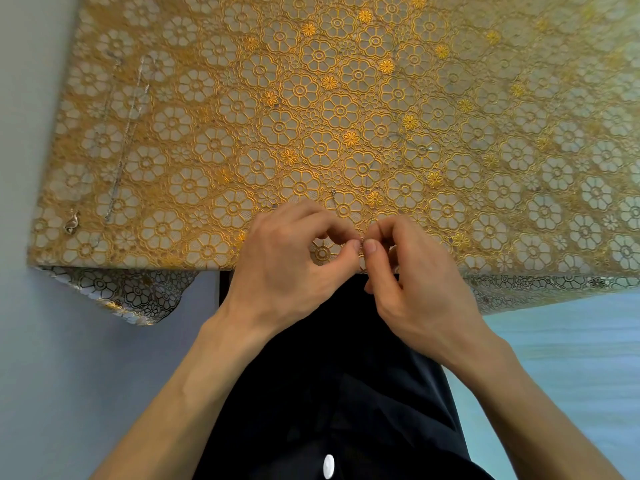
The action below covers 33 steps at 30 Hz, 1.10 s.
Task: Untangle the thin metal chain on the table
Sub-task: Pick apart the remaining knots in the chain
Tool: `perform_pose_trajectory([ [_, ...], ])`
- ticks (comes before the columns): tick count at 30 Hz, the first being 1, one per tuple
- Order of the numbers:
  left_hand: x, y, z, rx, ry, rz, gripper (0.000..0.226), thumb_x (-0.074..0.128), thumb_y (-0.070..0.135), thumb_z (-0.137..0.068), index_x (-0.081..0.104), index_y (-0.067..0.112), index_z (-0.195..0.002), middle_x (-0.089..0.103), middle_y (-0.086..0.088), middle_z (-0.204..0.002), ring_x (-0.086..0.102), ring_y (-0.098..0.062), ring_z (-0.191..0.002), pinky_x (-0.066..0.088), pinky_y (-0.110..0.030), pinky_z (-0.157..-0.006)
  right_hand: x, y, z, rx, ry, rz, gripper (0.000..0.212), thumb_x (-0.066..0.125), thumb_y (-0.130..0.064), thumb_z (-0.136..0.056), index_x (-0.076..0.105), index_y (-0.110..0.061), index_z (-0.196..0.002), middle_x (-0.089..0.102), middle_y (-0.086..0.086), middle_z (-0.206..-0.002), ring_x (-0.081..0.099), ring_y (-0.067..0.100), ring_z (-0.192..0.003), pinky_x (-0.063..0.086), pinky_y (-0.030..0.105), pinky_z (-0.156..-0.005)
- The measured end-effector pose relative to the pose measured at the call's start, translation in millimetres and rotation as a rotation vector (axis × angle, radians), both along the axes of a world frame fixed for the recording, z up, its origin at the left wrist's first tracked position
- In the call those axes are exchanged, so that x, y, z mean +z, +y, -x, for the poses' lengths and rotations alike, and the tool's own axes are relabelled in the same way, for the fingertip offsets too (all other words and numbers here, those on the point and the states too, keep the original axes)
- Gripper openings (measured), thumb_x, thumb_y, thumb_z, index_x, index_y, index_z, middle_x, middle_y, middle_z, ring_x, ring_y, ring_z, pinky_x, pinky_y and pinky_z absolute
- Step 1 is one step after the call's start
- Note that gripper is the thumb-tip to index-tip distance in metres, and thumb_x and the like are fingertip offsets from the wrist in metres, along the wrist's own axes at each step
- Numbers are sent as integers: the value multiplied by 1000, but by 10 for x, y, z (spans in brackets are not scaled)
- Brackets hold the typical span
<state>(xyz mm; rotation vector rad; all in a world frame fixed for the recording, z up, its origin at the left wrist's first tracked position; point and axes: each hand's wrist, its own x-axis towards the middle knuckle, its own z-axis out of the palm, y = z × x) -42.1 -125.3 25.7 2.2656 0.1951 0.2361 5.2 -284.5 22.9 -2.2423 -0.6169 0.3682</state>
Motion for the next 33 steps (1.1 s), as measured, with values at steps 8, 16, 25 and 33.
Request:
perform_pose_trajectory([
  [8, 89, 10, -22, 1, 137, -37, 14, 60, 43, -79, 69, 32, -77, 62, 17, -77, 61, -13, -82, 51, -48, -79, 11, 9, 15, 97, -306, 139, 15, 38, -34, -99, 46, -22, -101, 53, -4, -95, 57, 23, -71, 43, 36, -50],
  [16, 142, -52, 86, 238, 369, 77, 12, 68, 44, -80, 71, 35, -72, 64, 24, -68, 60, 2, -68, 47, -27, -67, 23, -34, -19, 21, -275, 43, 6, 57, -25, -98, 59, -20, -101, 61, -8, -93, 60, 13, -71, 52, 38, -57],
  [25, 26, -203, 391, 405, 424, 482, 8, 73, 35, -84, 76, 31, -78, 72, 24, -77, 62, 7, -66, 51, -24, -71, 16, -48, 310, -278, 435, -212, 9, 72, -23, -89, 74, -30, -84, 72, -10, -74, 64, 15, -55, 54, 30, -52],
  [33, -8, -234, 424, 404, 419, 539, 13, 73, 30, -86, 75, 36, -74, 72, 23, -73, 58, 7, -58, 43, -21, -69, 0, -48, 258, -261, 440, -178, 8, 73, -24, -89, 73, -29, -83, 71, -11, -71, 65, 13, -54, 57, 37, -55],
])
